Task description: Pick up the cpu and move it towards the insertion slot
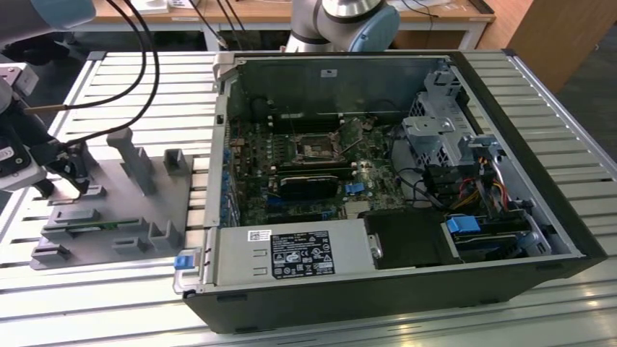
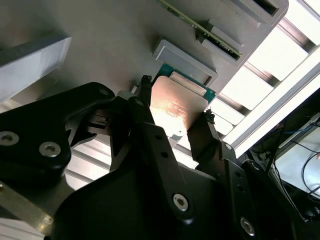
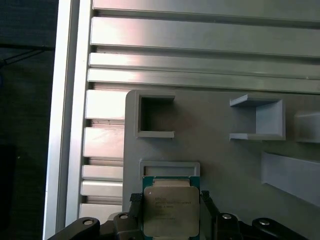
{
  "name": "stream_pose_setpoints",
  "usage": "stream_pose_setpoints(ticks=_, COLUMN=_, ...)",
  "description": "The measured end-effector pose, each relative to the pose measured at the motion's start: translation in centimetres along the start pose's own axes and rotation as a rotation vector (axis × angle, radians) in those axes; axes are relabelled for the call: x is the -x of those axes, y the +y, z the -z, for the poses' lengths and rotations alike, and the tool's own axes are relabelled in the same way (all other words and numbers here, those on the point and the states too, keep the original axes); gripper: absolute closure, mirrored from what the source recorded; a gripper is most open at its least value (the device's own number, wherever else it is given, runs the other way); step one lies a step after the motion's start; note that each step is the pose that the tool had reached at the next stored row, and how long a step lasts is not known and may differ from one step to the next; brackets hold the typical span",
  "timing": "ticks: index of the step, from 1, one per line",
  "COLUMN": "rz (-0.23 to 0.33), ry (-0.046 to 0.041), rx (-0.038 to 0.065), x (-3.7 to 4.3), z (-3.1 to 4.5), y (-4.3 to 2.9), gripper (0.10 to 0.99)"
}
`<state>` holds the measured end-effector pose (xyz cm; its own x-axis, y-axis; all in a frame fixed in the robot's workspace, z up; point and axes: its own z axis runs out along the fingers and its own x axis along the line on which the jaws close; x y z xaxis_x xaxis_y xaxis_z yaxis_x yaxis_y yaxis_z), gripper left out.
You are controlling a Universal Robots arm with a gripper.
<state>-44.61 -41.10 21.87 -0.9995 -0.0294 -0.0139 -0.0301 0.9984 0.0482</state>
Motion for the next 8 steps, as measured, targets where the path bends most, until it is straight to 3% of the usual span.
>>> stream_pose_setpoints(ticks=8, rz=0.000, ry=0.0000, rx=0.000, x=0.01, z=0.15, y=0.02, gripper=0.549)
